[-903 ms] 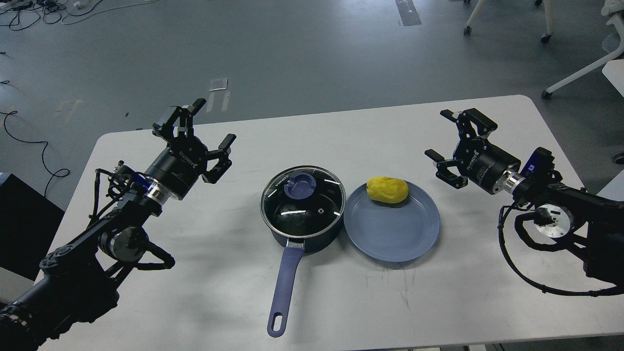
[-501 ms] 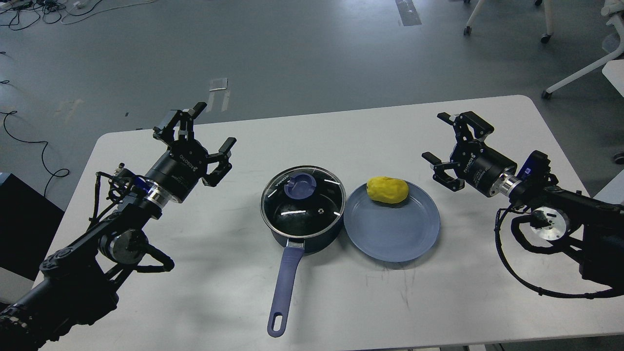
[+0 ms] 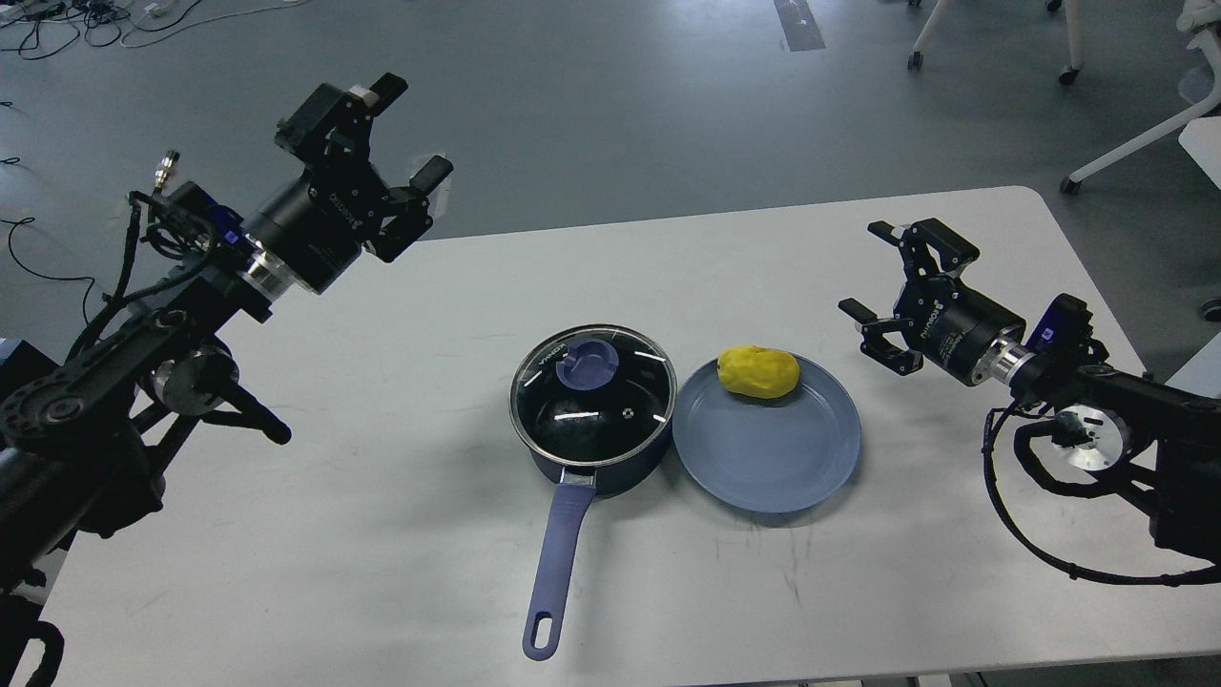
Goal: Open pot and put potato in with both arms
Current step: 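Move the left gripper toward the glass lid's blue knob, then lower the left gripper and grasp the blue knob of the lid, then lift the lid off the saucepan and set it on the table nearer the left arm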
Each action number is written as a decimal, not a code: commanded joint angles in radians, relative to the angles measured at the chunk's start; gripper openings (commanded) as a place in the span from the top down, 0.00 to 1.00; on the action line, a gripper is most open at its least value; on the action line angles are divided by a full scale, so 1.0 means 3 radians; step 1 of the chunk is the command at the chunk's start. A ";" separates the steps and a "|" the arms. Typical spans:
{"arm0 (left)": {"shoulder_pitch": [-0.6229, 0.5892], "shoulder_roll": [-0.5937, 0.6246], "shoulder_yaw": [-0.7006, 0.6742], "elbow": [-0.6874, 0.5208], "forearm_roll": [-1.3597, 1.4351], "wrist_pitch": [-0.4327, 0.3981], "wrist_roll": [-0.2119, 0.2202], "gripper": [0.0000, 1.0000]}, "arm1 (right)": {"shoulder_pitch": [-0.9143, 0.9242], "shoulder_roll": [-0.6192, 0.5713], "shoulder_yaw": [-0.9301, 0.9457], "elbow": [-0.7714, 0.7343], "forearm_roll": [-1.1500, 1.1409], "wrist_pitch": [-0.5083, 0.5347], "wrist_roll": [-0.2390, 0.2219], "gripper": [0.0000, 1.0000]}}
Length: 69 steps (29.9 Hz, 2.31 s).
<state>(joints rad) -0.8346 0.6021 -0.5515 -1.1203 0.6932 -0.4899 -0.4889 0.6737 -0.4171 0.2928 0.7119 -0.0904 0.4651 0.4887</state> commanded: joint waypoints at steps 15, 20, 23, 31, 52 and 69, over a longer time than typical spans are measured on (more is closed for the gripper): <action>0.0016 -0.0181 0.0355 -0.0643 0.4397 0.0615 0.0001 0.02 | -0.0021 -0.0067 -0.0010 0.0005 0.0000 -0.0001 0.0000 0.00; 0.0041 -0.0238 0.0422 -0.0500 0.4669 0.0728 0.0001 0.02 | -0.0032 -0.0067 -0.0015 0.0010 -0.0005 -0.0001 0.0000 0.00; 0.0041 -0.0273 0.0458 -0.0408 0.4679 0.0738 0.0001 0.02 | -0.0032 -0.0067 -0.0015 0.0015 -0.0005 -0.0001 0.0000 0.00; 0.0051 -0.0340 0.0524 -0.0310 0.4689 0.0738 0.0001 0.02 | -0.0047 -0.0067 -0.0015 0.0025 -0.0005 -0.0001 0.0000 0.00; 0.0036 -0.0411 0.0519 -0.0249 0.4689 0.0759 0.0001 0.63 | -0.0052 -0.0062 -0.0015 0.0025 -0.0005 -0.0001 0.0000 0.00; -0.0082 0.0472 0.0519 -0.0484 0.4613 0.1018 0.0001 0.69 | -0.0042 -0.0067 -0.0010 0.0025 -0.0005 -0.0011 0.0000 0.00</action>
<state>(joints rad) -0.8568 0.6654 -0.3988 -1.2613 2.0874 -0.2329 -0.4887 0.6590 -0.4352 0.2889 0.7190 -0.0920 0.4616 0.4887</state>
